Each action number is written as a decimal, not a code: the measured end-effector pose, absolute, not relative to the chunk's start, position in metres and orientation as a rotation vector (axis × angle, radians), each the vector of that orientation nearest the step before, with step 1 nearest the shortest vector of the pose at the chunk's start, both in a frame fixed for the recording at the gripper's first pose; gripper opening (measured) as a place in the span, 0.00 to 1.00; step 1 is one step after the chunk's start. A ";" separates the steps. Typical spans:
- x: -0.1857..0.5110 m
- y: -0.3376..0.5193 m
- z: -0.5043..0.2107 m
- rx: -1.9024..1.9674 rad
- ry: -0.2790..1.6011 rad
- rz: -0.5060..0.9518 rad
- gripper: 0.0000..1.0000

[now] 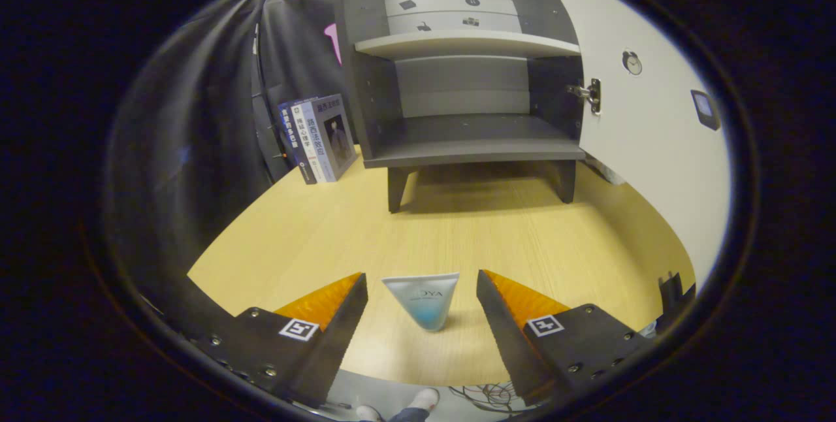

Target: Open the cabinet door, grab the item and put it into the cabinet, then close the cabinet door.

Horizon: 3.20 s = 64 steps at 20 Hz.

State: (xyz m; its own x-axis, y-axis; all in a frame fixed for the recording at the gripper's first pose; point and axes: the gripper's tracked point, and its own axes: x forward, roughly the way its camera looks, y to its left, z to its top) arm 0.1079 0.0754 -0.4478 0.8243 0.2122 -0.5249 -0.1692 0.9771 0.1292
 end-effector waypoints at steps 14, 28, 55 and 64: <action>0.149 0.051 -0.352 0.131 0.459 0.181 0.53; 0.300 0.052 -0.121 0.044 0.166 0.223 0.53; 0.370 0.037 -0.110 0.083 0.124 0.112 1.00; 0.254 0.017 -0.098 0.033 0.101 0.060 1.00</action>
